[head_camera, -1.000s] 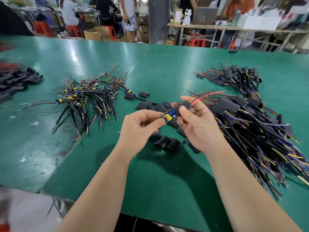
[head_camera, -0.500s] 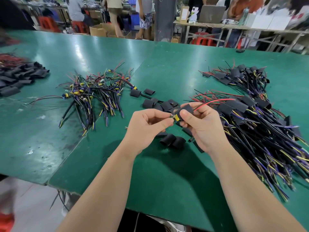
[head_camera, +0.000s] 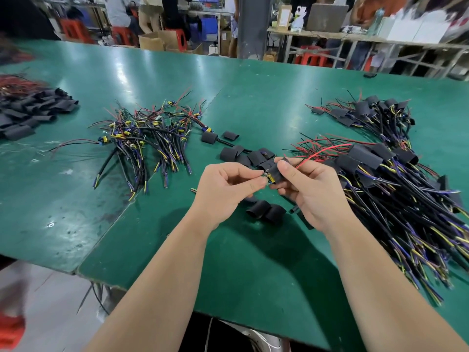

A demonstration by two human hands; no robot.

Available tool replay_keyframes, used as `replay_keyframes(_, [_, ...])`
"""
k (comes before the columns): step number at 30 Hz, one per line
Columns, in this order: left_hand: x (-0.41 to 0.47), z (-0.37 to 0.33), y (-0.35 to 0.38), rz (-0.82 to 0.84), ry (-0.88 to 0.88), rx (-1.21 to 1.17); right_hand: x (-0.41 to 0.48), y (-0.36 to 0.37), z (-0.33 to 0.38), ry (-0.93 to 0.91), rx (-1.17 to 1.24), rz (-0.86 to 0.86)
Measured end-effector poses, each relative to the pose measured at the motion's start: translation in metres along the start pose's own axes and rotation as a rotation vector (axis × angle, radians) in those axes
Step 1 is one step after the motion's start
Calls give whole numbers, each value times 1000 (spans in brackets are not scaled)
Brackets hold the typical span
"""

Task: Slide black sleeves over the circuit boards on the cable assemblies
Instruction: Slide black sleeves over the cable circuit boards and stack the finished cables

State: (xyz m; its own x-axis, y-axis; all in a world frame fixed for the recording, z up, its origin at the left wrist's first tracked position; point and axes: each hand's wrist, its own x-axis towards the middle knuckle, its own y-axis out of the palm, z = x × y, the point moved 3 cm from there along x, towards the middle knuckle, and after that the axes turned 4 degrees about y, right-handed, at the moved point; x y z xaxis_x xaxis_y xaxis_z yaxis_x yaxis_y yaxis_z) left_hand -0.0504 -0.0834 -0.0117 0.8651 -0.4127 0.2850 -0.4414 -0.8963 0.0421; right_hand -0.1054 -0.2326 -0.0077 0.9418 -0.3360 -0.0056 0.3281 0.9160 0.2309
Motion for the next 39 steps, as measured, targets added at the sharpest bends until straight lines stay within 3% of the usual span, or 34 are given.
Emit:
replay_keyframes(18, [4,3,-5,-45,-40,-93,-3,14,-8,-37,0,16])
replay_keyframes(21, [4,2,-3,-34,-58,-121,-2,14,-4,-42,150,113])
replay_keyframes(24, [4,2,-4,-37,-64,-158,-3,14,-2,-121,87,189])
replay_keyframes(39, [3,2,-1,-56,-20,-119,-3,17,-9,-133,52,13])
